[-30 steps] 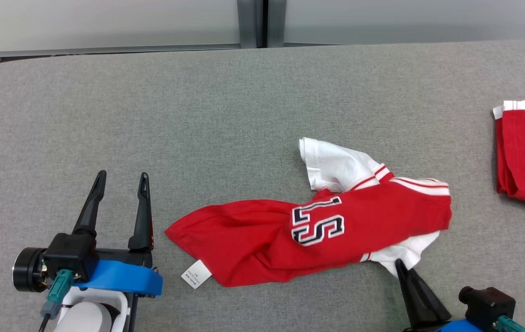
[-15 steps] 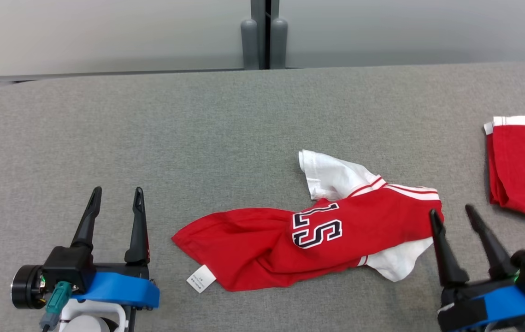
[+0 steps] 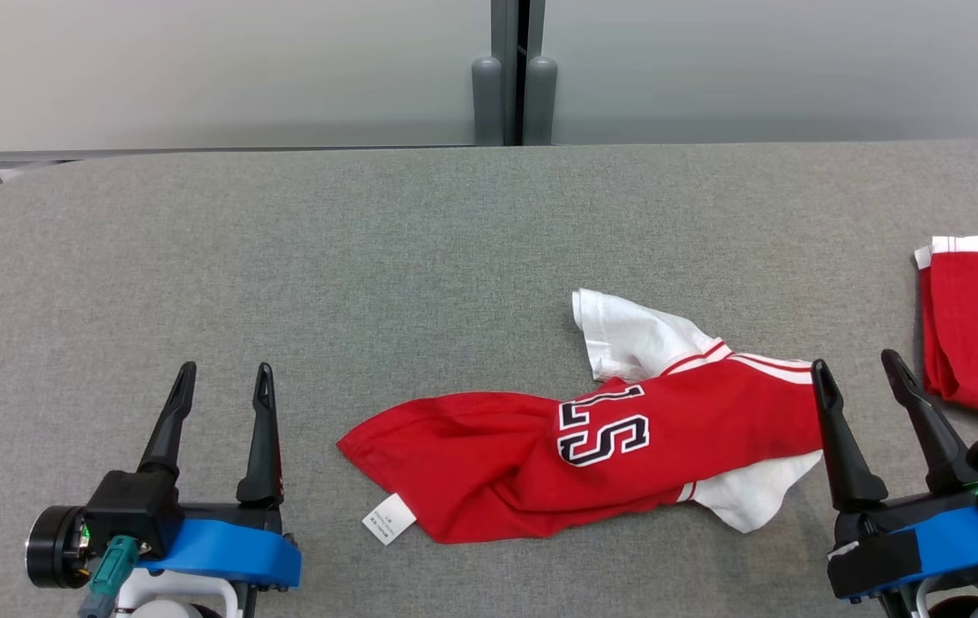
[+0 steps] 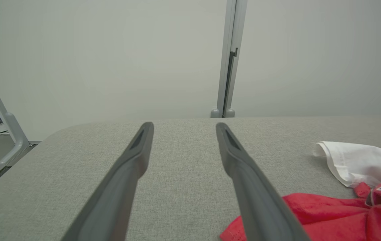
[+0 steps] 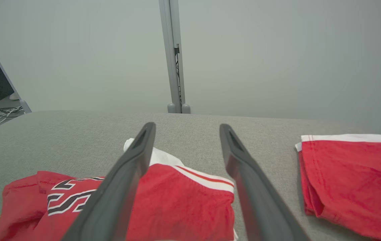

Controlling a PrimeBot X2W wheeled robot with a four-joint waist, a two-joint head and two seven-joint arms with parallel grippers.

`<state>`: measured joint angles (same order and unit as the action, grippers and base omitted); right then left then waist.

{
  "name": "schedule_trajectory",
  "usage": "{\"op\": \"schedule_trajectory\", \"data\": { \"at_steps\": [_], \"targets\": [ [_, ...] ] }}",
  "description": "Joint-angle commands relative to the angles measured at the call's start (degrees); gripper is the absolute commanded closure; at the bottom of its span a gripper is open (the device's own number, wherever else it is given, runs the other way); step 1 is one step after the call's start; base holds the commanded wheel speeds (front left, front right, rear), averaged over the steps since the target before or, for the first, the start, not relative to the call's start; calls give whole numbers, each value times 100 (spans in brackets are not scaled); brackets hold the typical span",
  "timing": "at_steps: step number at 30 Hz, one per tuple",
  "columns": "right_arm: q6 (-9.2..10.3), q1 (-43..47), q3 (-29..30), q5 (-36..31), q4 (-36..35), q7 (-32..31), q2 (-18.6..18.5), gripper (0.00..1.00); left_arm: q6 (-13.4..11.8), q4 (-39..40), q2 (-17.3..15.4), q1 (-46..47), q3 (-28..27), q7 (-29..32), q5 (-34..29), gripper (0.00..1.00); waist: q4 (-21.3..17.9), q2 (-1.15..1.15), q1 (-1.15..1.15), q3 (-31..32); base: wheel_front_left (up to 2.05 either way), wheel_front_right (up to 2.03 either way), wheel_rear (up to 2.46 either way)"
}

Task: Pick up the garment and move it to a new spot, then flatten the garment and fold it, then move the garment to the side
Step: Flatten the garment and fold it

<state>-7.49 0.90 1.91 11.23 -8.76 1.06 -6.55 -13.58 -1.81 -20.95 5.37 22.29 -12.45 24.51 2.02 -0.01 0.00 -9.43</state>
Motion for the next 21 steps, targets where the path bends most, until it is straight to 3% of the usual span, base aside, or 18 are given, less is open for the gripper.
{"op": "schedule_trajectory", "data": {
  "at_steps": [1,9,15,21],
  "targets": [
    [0,-20,-6,24,-7,-1,-10,0,-15,27,-29,-31,0,2,3,0,-4,1,0,0,0,0,0],
    [0,39,112,72,155,-59,-86,0,-52,78,-51,19,12,-3,-12,0,-7,1,0,-68,0,0,0],
    [0,-2,297,224,890,-70,-244,0,-18,117,-45,173,34,-24,-34,0,5,1,0,-321,0,0,0],
    [0,-389,3,548,1683,-48,-450,0,33,59,-11,313,86,-45,-32,0,-6,1,0,-517,0,0,0]
  ]
}}
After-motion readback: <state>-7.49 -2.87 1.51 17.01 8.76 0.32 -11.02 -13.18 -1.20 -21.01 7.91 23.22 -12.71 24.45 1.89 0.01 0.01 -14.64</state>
